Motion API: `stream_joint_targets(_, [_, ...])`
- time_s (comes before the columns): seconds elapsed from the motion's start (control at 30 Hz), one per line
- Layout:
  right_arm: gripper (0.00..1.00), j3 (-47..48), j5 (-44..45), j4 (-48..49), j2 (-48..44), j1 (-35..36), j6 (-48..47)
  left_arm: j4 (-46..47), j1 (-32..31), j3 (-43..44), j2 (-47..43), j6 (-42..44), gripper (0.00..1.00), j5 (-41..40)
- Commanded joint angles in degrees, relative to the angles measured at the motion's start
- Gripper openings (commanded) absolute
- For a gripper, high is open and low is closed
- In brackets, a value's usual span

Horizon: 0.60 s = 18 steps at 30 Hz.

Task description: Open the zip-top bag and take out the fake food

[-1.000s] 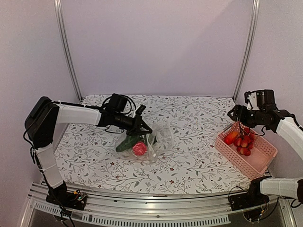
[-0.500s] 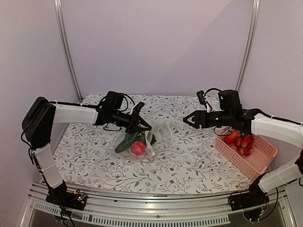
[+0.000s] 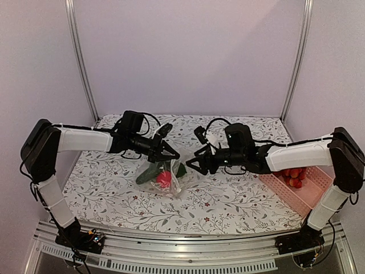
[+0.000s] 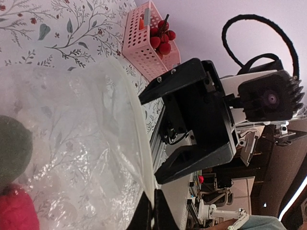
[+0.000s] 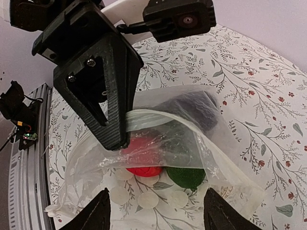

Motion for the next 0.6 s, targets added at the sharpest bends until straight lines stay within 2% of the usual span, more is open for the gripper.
stream_joint_targets(0.0, [0.64,1.75,2.42,7.84,5.33,2.22,-8.15,3.69,0.71,-3.08,-1.12,-1.73,0.00,4.22])
stream_joint_targets(0.3, [0.60,3.35,4.19,13.84,13.67,6.03,-15.51,2.57,0.65,-5.17,-2.84,-0.64,0.00,8.77])
stream_joint_targets(0.47, [0.60,2.76,7.94,14.59,15.25,7.91,-17.70,3.35,-0.25,-5.22,-3.52,-1.53,0.00,12.32])
stream_joint_targets(0.57, [0.58,0.57,9.20,14.92,14.34,8.73,-17.62,7.35,-1.70,-5.37,-3.84,-5.03,0.00,14.18])
